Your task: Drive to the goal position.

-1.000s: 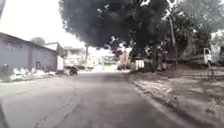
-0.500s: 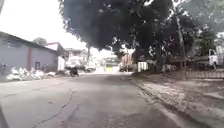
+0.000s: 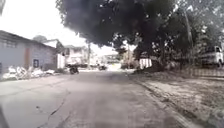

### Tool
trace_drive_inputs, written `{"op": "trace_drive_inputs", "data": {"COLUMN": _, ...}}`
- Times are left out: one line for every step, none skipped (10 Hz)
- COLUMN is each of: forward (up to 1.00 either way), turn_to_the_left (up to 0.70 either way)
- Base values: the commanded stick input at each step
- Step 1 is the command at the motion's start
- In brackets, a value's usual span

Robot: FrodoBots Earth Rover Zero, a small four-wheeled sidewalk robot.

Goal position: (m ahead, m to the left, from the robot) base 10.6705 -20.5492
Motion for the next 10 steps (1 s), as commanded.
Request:
{"op": "trace_drive_inputs", "data": {"forward": 0.7, "turn_to_the_left": 0.0}}
{"op": "trace_drive_inputs", "data": {"forward": 0.7, "turn_to_the_left": 0.0}}
{"op": "trace_drive_inputs", "data": {"forward": 0.7, "turn_to_the_left": 0.0}}
{"op": "trace_drive_inputs", "data": {"forward": 0.7, "turn_to_the_left": 0.0}}
{"op": "trace_drive_inputs", "data": {"forward": 0.7, "turn_to_the_left": 0.0}}
{"op": "trace_drive_inputs", "data": {"forward": 0.7, "turn_to_the_left": 0.0}}
{"op": "trace_drive_inputs", "data": {"forward": 0.7, "turn_to_the_left": 0.0}}
{"op": "trace_drive_inputs", "data": {"forward": 0.7, "turn_to_the_left": 0.0}}
{"op": "trace_drive_inputs", "data": {"forward": 0.7, "turn_to_the_left": -0.08}}
{"op": "trace_drive_inputs", "data": {"forward": 0.7, "turn_to_the_left": -0.22}}
